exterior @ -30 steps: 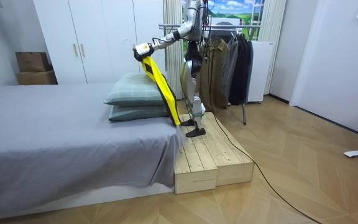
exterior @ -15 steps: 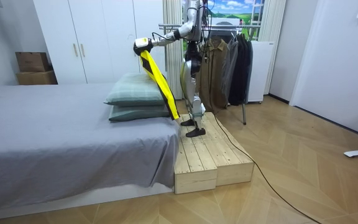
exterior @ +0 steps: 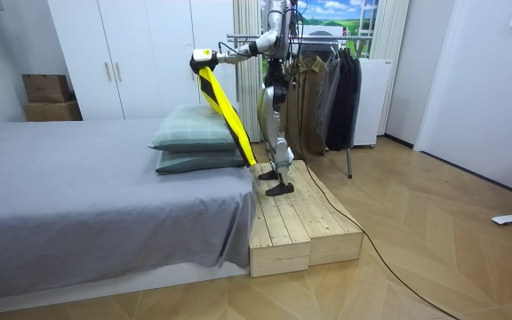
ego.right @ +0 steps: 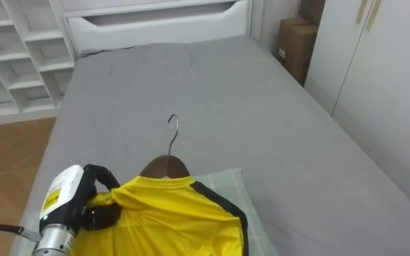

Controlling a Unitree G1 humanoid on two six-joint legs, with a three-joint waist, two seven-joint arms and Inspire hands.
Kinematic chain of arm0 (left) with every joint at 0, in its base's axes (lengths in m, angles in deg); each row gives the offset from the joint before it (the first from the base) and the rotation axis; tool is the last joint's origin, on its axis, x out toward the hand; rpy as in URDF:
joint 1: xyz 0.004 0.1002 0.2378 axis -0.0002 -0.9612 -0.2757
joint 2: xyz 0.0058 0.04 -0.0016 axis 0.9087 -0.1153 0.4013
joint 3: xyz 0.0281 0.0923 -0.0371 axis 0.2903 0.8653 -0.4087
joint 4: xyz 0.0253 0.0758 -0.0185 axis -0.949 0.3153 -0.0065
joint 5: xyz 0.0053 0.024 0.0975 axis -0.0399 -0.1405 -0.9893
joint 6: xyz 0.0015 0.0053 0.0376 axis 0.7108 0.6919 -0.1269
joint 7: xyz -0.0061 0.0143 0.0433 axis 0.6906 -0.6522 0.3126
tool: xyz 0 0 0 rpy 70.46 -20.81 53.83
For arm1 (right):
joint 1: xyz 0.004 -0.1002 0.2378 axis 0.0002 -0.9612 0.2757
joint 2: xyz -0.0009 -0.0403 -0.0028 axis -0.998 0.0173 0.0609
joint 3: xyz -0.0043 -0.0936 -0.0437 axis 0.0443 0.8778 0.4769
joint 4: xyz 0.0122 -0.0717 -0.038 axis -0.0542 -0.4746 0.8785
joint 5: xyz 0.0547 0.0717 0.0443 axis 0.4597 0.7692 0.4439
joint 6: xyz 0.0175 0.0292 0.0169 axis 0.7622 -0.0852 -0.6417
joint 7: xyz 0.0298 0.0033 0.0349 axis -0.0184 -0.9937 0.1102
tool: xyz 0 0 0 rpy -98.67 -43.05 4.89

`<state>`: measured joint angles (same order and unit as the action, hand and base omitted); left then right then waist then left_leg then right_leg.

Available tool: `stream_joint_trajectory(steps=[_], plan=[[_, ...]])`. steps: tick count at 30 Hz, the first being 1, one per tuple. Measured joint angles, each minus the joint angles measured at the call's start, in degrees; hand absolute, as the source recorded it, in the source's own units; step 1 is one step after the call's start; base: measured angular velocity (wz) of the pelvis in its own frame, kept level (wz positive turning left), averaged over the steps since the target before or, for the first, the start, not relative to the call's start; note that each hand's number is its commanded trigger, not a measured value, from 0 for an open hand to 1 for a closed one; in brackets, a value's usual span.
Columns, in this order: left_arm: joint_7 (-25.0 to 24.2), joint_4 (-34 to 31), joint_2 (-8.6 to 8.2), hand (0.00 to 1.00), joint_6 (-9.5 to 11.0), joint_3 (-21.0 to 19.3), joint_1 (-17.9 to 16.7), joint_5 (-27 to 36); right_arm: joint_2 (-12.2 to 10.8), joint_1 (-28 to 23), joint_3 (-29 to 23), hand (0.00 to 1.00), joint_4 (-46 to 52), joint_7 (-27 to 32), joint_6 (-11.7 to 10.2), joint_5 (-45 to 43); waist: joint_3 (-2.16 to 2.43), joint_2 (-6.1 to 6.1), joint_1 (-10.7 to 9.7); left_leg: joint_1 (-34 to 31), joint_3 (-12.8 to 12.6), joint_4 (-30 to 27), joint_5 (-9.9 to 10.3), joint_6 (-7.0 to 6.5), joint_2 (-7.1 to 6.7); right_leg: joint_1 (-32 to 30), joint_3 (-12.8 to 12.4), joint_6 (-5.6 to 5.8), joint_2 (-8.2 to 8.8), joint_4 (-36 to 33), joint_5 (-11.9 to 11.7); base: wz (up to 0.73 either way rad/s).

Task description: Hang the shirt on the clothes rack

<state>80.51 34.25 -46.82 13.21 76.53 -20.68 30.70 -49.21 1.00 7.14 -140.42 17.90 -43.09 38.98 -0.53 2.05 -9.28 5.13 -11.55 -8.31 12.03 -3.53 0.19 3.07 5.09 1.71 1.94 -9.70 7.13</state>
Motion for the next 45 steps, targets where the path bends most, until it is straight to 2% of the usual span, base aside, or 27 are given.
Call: stream_joint_trajectory(steps=[6, 10, 12, 16, 21, 25, 30, 33, 36, 45], plan=[[1.9, -1.6, 1.24, 1.0, -0.1, 0.0, 0.0, 1.2, 1.5, 2.7, -0.7, 0.0, 4.2, 10.1, -0.2, -4.2, 0.16, -0.6, 0.3, -0.1, -0.2, -0.4, 0.0, 0.03, 0.01, -0.1, 0.1, -0.01, 0.02, -0.1, 0.0, -0.01], [2.2, -4.7, 1.41, 1.0, -0.1, 0.0, -0.2, 1.2, 1.6, 4.0, -2.5, 0.0, 7.8, 17.0, -1.6, -6.9, 0.46, -1.01, 0.7, -0.3, -0.1, -0.5, -0.1, 0.09, 0.06, -0.1, 0.3, -0.07, -0.01, 0.0, 0.0, 0.04], [2.4, -5.2, 1.41, 1.0, 0.1, 0.1, -0.2, 1.2, 1.6, 4.1, -2.9, 0.0, 9.1, 19.3, -2.0, -8.3, 0.51, -1.03, 1.6, -0.3, -0.1, -0.5, -0.1, 0.12, 0.04, 0.0, 0.3, -0.08, -0.03, 0.0, -0.1, 0.0], [2.4, -5.2, 1.41, 1.0, 0.1, 0.3, -0.3, 1.2, 1.6, 4.0, -2.7, 0.0, 14.3, 22.4, -3.0, -8.9, 0.5, -1.28, 2.0, -0.3, 0.3, -1.0, -0.1, 0.12, 0.04, 0.2, 0.5, -0.08, 0.08, 0.0, -0.1, 0.02], [2.0, -5.7, 1.38, 1.0, 1.4, 0.3, -1.7, 1.2, 1.5, 3.4, -2.7, 0.0, 24.5, 23.7, -4.7, -8.9, 0.33, -1.75, 3.3, -0.5, 0.0, -0.7, -0.1, 0.13, 0.13, 0.0, 0.5, -0.08, 0.03, 0.1, -0.1, -0.01], [1.9, -6.4, 1.38, 1.0, 2.4, 0.3, -2.4, 1.2, 1.4, 3.2, -2.7, 0.0, 32.5, 24.0, -7.3, -9.0, 0.51, -2.36, 4.3, -0.3, 0.0, -0.8, -0.1, 0.19, 0.24, 0.0, 0.7, -0.12, -0.02, 0.1, -0.1, 0.02], [1.6, -7.1, 1.37, 1.0, 4.0, -0.1, -3.5, 1.1, 1.3, 2.3, -2.5, 0.0, 39.0, 23.2, -9.0, -12.6, 0.49, -2.63, 5.6, -0.4, 0.2, -1.0, -0.1, 0.19, 0.24, 0.0, 0.6, -0.14, 0.02, 0.1, -0.1, 0.0], [1.6, -7.1, 1.41, 1.0, 4.3, -0.4, -4.0, 1.1, 1.4, 1.2, -0.1, 0.0, 43.5, 22.8, -9.5, -14.8, 0.44, -2.79, 6.4, -0.3, -0.1, -1.1, -0.1, 0.19, 0.3, 0.0, 0.4, -0.14, 0.0, 0.0, -0.1, -0.04], [1.6, -7.1, 1.32, 1.0, 5.1, -0.4, -4.1, 0.0, 1.4, 1.2, 2.2, 0.0, 47.1, 21.2, -10.0, -17.6, 0.43, -2.83, 6.4, -0.3, 0.0, -1.1, -0.1, 0.19, 0.28, -0.1, 0.3, -0.14, -0.01, 0.0, -0.1, -0.01], [1.3, -7.1, 1.38, 1.0, 5.3, -0.4, -4.2, -0.7, 1.4, 1.5, 2.4, 0.0, 52.6, 17.4, -10.4, -20.0, 0.34, -2.95, 6.9, 0.0, 0.2, -0.9, -0.1, 0.19, 0.23, 0.2, 0.3, -0.14, -0.03, 0.0, -0.1, 0.01]])
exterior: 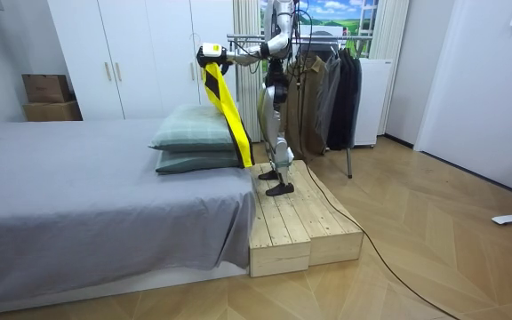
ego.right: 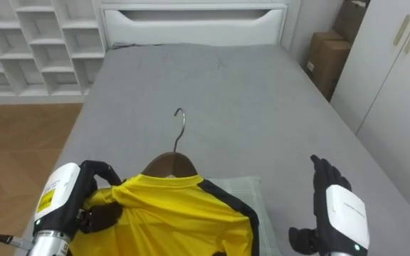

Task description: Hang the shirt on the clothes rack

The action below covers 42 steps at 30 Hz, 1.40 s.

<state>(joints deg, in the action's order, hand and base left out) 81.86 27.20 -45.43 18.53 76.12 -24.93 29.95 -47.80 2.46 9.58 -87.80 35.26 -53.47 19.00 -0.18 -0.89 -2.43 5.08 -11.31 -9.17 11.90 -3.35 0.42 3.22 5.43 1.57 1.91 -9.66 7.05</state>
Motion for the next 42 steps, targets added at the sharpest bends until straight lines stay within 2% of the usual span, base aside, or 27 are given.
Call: stream_joint_trajectory(steps=[3, 8, 14, 20, 27, 34, 38, 42], plan=[[0.0, 0.0, 0.0, 1.0, 0.8, -0.3, -0.1, -0.4, 0.0, 0.0, 0.0, 0.0, 2.7, -2.0, -0.2, 0.1, -0.19, -0.29, 0.0, 0.1, 0.3, 0.1, 0.0, 0.03, -0.03, 0.1, 0.2, 0.0, -0.01, 0.0, 0.0, 0.02], [-1.0, -0.9, -0.02, 1.0, 2.6, -0.3, -0.1, -0.5, 0.1, 0.0, 0.0, 0.0, 5.7, -4.3, -2.3, 0.0, -0.53, -0.93, 0.0, 0.4, 0.5, 0.1, 0.0, 0.03, -0.05, 0.6, 0.4, 0.0, -0.01, 0.1, 0.0, 0.02], [-1.8, -1.6, -0.3, 1.0, 3.3, -0.3, 0.0, -4.0, 0.1, 0.0, 0.7, 0.0, 7.7, -9.0, -2.5, 0.2, -0.51, -0.92, 0.3, 0.6, 0.5, 0.0, 0.0, 0.03, -0.07, 0.8, 0.5, 0.0, 0.05, 0.2, 0.0, 0.0], [-1.9, -1.6, -0.27, 1.0, 3.4, -0.2, 0.0, -4.2, 0.2, -0.1, 2.6, 0.0, 7.7, -12.8, -2.9, 5.3, -0.48, -0.82, 0.4, 0.6, 0.7, -0.2, 0.0, 0.04, -0.04, 1.5, 1.1, 0.0, 0.11, 1.1, 0.0, 0.03], [-1.8, -1.6, -0.2, 1.0, 4.3, -0.2, 0.0, -6.1, 0.9, 0.1, 3.3, 0.0, 8.8, -21.4, -2.9, 8.1, -0.42, -0.82, 1.1, 0.3, 1.1, 0.0, 0.0, 0.04, -0.11, 1.4, 1.5, -0.02, 0.13, 1.0, 0.0, 0.03], [-1.8, -1.6, -0.22, 1.0, 4.9, -0.2, 0.0, -6.1, 2.3, 0.1, 4.0, 0.0, 10.2, -30.2, -2.8, 14.1, 0.0, -1.39, 1.6, 0.3, 2.2, -0.4, 0.0, 0.05, -0.19, 1.8, 2.7, -0.03, 0.3, 1.1, 0.0, 0.08], [-1.8, -1.6, -0.23, 1.0, 4.9, -0.2, 0.0, -6.1, 2.4, 0.1, 4.8, 0.0, 9.6, -34.7, -2.7, 15.1, -0.02, -1.52, 1.7, 0.3, 2.3, -0.4, 0.0, 0.04, -0.24, 1.8, 2.7, -0.03, 0.37, 1.1, 0.0, 0.0], [-1.9, -1.6, -0.3, 1.0, 4.9, -0.2, 0.0, -6.1, 2.5, 0.1, 6.2, 0.0, 9.6, -39.3, -1.5, 15.1, -0.06, -1.96, 1.5, 0.3, 2.3, -0.4, 0.0, 0.04, -0.24, 1.8, 2.7, -0.02, 0.36, 1.1, 0.0, 0.0]])
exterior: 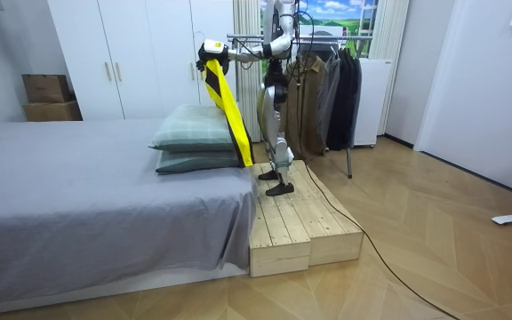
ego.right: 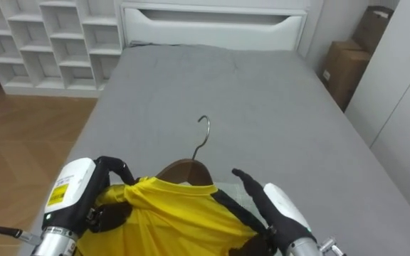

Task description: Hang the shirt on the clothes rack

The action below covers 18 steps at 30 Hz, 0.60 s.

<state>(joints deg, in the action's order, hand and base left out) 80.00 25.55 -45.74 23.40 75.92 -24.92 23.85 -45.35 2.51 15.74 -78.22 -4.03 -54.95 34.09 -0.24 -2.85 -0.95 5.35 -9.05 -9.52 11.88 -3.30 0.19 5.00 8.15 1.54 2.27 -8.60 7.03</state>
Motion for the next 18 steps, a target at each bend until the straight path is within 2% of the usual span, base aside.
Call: stream_joint_trajectory(steps=[5, 11, 18], plan=[[0.0, 0.0, 0.01, 1.0, 0.0, 0.0, 0.0, 0.0, 0.0, 0.0, 0.0, 0.0, 0.0, -2.4, 0.0, 1.2, -0.05, -0.52, 0.1, 0.0, 0.0, 0.0, 0.0, 0.0, 0.0, 0.0, 0.1, 0.0, 0.0, 0.0, 0.0, 0.0], [0.0, 0.0, -0.06, 1.0, 0.0, 0.0, 0.0, 0.0, 0.0, 0.0, 0.0, 0.0, 0.0, -3.0, 0.0, 1.2, -0.11, -0.52, 0.1, -0.1, 0.2, 0.1, 0.0, 0.0, -0.02, 0.0, 0.2, 0.0, -0.02, 0.0, 0.0, 0.0], [0.2, 0.0, -0.38, 1.0, 0.1, 0.0, 0.0, 0.0, -0.1, 0.4, 0.0, 0.0, 0.0, -3.0, 0.0, 1.2, -0.65, 0.33, 0.3, -0.2, 0.2, 0.1, 0.0, 0.0, -0.02, -0.1, 0.1, 0.0, -0.02, 0.0, 0.0, 0.0]])
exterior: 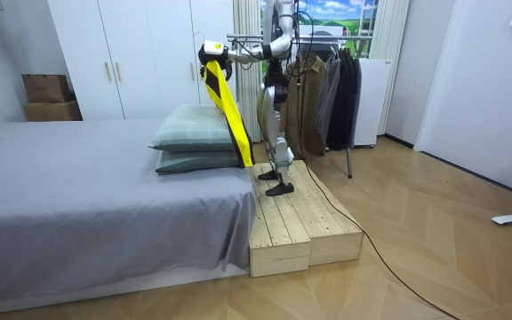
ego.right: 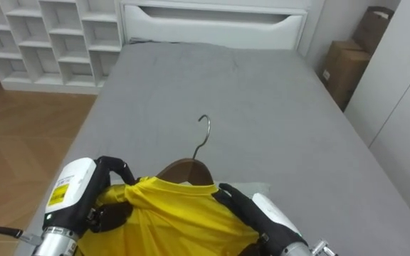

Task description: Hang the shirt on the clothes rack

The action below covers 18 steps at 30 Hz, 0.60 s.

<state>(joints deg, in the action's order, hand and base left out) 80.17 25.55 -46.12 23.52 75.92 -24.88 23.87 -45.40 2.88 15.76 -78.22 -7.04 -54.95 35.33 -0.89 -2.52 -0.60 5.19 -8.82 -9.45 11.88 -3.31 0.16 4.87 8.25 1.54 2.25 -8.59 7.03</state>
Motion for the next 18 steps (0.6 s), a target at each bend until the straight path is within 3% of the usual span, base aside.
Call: stream_joint_trajectory(steps=[4, 11, 12, 13, 14, 15, 18], plan=[[0.0, -0.2, -0.11, 1.0, 0.0, 0.0, 0.0, -0.1, -0.3, 0.6, 0.0, 0.0, 0.0, 0.0, 0.0, -0.1, -0.07, 0.6, -0.1, 0.0, 0.0, 0.0, 0.0, 0.0, 0.0, -0.1, -0.1, 0.01, -0.01, 0.0, 0.0, 0.0], [0.0, -1.0, -0.91, 1.0, 0.0, 0.3, 0.0, -0.4, -1.0, 2.0, 0.0, 0.0, 0.0, 0.4, 0.3, -0.1, -0.05, 0.62, 0.1, -0.1, 0.0, -0.1, 0.0, 0.0, -0.02, 0.0, -0.1, 0.01, 0.07, 0.0, 0.0, 0.0], [0.0, -1.0, -1.1, 1.0, 0.0, 0.5, 0.0, -0.4, -1.2, 2.1, 0.0, 0.07, 0.0, 0.8, 0.6, -0.1, -0.04, 0.61, 0.1, -0.1, 0.0, -0.1, 0.0, 0.0, -0.03, 0.0, -0.1, 0.01, 0.08, 0.0, 0.0, 0.0], [0.0, -1.0, -1.27, 1.0, 0.0, 0.7, 0.0, -0.5, -1.4, 2.1, 0.0, 0.07, 0.0, 0.9, 0.8, -0.1, -0.04, 0.61, 0.2, -0.1, 0.0, -0.1, 0.0, 0.0, -0.04, 0.0, 0.0, 0.01, 0.09, 0.0, 0.0, 0.0], [0.0, -1.0, -1.29, 1.0, 0.0, 0.8, 0.0, -0.7, -1.6, 2.1, 0.0, 0.35, 0.0, 0.9, 1.0, -0.2, -0.04, 0.62, 0.2, -0.1, 0.0, -0.1, 0.0, 0.0, -0.04, 0.0, 0.0, 0.01, 0.09, 0.0, 0.0, 0.0], [0.0, -1.0, -1.49, 1.0, -0.1, 1.1, 0.0, -1.0, -1.8, 2.1, 0.0, 0.52, 0.0, 1.0, 1.2, -0.3, -0.04, 0.61, 0.5, -0.1, 0.0, -0.1, 0.0, 0.0, -0.04, 0.0, 0.0, 0.01, 0.09, 0.0, 0.0, 0.0], [0.0, -1.0, -1.93, 1.0, -0.1, 1.5, 0.0, -1.9, -2.4, 2.1, 0.0, 0.89, 0.0, 1.5, 1.8, -0.7, 0.02, 0.58, 0.8, -0.1, 0.0, -0.1, 0.0, 0.0, -0.03, 0.0, 0.1, 0.01, 0.08, 0.0, 0.0, 0.0]])
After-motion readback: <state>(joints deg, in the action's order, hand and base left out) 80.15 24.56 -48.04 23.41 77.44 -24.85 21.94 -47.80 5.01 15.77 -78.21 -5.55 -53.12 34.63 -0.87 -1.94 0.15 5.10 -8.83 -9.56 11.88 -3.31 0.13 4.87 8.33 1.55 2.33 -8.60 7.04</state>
